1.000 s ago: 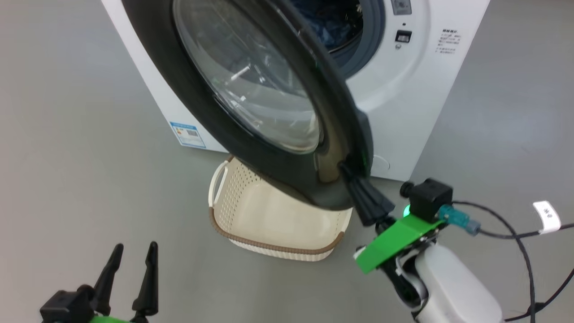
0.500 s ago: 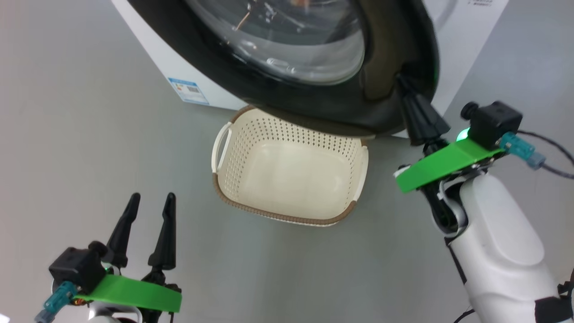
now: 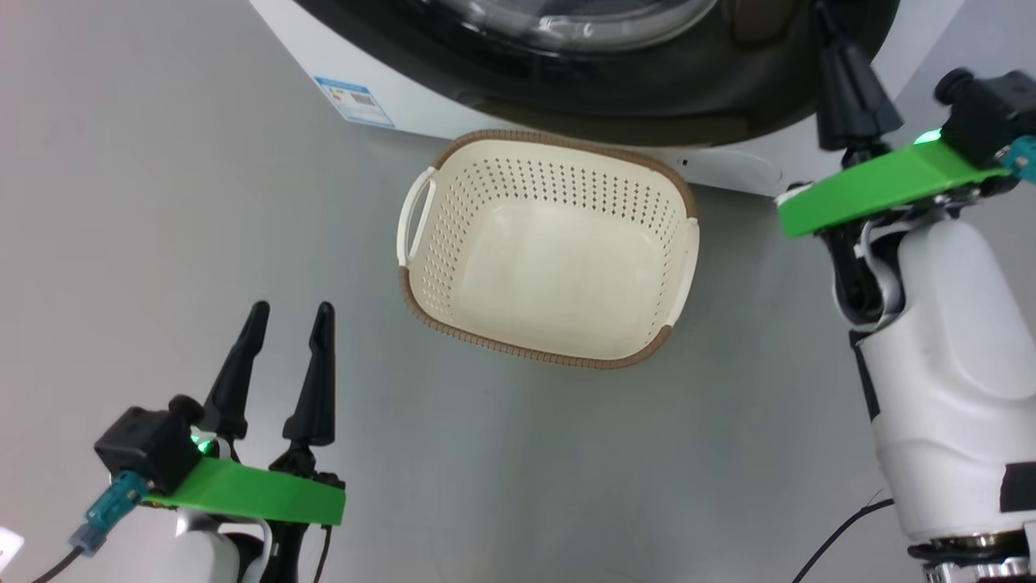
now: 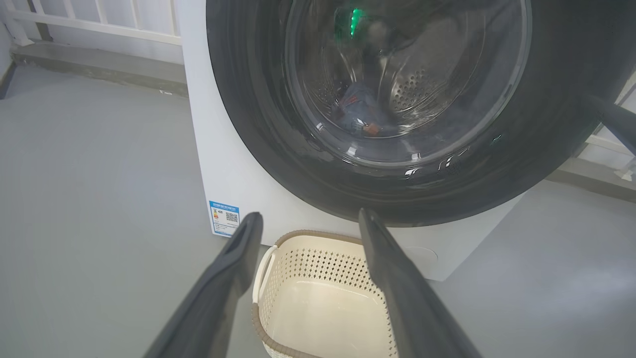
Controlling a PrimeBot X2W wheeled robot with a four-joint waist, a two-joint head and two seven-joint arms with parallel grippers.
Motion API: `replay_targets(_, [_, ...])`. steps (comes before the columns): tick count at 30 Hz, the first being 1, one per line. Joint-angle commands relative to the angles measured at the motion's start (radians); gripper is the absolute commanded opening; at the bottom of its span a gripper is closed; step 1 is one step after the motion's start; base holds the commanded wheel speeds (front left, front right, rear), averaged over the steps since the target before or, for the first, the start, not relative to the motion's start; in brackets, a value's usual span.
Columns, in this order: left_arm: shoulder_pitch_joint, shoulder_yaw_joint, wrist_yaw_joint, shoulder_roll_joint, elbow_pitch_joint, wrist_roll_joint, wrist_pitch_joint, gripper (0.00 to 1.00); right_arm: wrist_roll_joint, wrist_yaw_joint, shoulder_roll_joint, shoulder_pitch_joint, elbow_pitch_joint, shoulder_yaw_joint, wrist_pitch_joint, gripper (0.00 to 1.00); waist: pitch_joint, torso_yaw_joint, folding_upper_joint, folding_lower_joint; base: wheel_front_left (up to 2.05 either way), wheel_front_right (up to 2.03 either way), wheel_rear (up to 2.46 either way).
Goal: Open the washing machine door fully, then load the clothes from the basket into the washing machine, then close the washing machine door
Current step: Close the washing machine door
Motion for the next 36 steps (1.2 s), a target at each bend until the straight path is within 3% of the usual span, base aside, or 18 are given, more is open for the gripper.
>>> replay_targets(1, [-0.029,0.032,-0.003,0.022,-0.029,-0.011,-0.006,1.0,-0.014,0.001,0.02,-0.038,-0.02,-0.01,-0.005,0.0,0.026,0.011,-0.0001,0.0,0.0,0.0,0.0])
replay_targets(11, [-0.077,0.019,-0.003,0.016,-0.039,-0.015,-0.006,1.0,-0.052,0.001,0.042,-0.14,-0.023,-0.113,-0.005,0.0,0.092,0.019,-0.0001,0.0,0.0,0.0,0.0])
replay_targets(23, [-0.086,0.022,-0.003,0.026,-0.023,-0.014,-0.006,1.0,-0.055,0.001,0.049,-0.115,-0.021,-0.068,-0.005,0.0,0.082,0.001,-0.0001,0.0,0.0,0.0,0.0])
replay_targets(25, [-0.084,0.024,-0.003,0.029,-0.02,-0.013,-0.006,1.0,-0.054,0.001,0.049,-0.106,-0.02,-0.059,-0.005,0.04,0.076,-0.003,-0.0001,0.0,0.0,0.0,0.0])
replay_targets(27, [-0.077,0.026,-0.003,0.034,-0.012,-0.011,-0.006,1.0,-0.052,0.001,0.049,-0.084,-0.018,-0.039,-0.005,0.32,0.062,-0.011,-0.0001,0.0,0.0,0.0,0.0])
replay_targets(29, [-0.068,0.029,-0.003,0.04,-0.002,-0.01,-0.006,1.0,-0.048,0.001,0.049,-0.062,-0.02,-0.023,-0.005,0.51,0.047,-0.021,-0.0001,0.0,0.0,0.0,0.0])
replay_targets(30, [-0.063,0.032,-0.003,0.043,0.004,-0.01,-0.006,1.0,-0.044,0.001,0.049,-0.048,-0.02,-0.018,-0.005,0.85,0.038,-0.026,-0.0001,0.0,0.0,0.0,0.0])
replay_targets(31, [-0.059,0.035,-0.003,0.046,0.011,-0.01,-0.006,1.0,-0.041,0.001,0.05,-0.034,-0.02,-0.013,-0.005,0.96,0.029,-0.032,-0.0001,0.0,0.0,0.0,0.0])
replay_targets(36, [-0.029,0.051,-0.003,0.059,0.042,-0.009,-0.006,1.0,-0.032,0.001,0.05,0.05,-0.022,0.02,-0.005,1.0,-0.028,-0.061,-0.0001,0.0,0.0,0.0,0.0])
